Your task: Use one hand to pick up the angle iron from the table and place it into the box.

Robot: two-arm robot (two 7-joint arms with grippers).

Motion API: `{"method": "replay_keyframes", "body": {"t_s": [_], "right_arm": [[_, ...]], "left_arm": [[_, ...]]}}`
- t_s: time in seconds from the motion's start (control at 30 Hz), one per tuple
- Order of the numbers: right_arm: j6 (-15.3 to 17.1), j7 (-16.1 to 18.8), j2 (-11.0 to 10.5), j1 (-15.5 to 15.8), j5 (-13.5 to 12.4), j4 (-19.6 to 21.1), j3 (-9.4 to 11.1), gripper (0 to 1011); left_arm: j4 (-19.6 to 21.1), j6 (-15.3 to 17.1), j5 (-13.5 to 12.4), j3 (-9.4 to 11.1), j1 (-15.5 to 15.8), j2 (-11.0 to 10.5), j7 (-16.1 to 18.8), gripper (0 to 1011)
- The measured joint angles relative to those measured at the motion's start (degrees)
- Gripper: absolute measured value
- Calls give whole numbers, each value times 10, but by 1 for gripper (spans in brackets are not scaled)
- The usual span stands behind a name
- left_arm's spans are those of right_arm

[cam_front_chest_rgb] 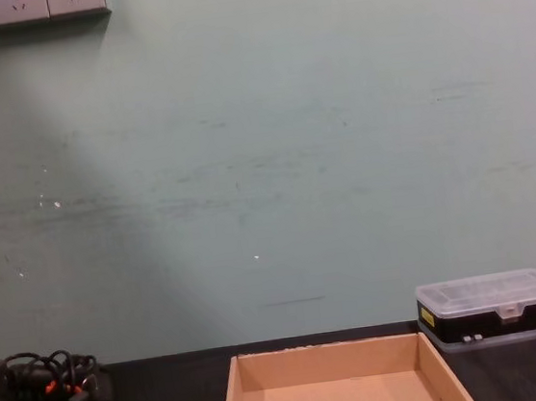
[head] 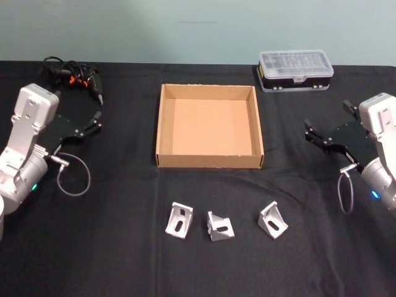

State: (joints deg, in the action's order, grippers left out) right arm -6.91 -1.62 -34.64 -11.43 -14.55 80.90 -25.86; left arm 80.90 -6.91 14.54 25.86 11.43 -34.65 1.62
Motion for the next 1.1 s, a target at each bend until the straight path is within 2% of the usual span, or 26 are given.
{"method": "replay_keyframes", "body": {"t_s": [0.57, 0.77, 0.87, 1.03, 1.1], "right_arm": [[0, 0, 0, 0, 0, 0, 0, 1000], [9, 21, -4, 21, -25, 37, 20, 1000], [15, 43, -16, 42, -49, 71, 34, 1000], [31, 90, -48, 89, -97, 135, 57, 1000], [42, 117, -67, 118, -122, 170, 67, 1000]], "left_arm": [[0, 0, 0, 0, 0, 0, 0, 1011], [0, 0, 0, 0, 0, 0, 0, 1011], [0, 0, 0, 0, 0, 0, 0, 1011], [0, 0, 0, 0, 0, 0, 0, 1011], [0, 0, 0, 0, 0, 0, 0, 1011]]}}
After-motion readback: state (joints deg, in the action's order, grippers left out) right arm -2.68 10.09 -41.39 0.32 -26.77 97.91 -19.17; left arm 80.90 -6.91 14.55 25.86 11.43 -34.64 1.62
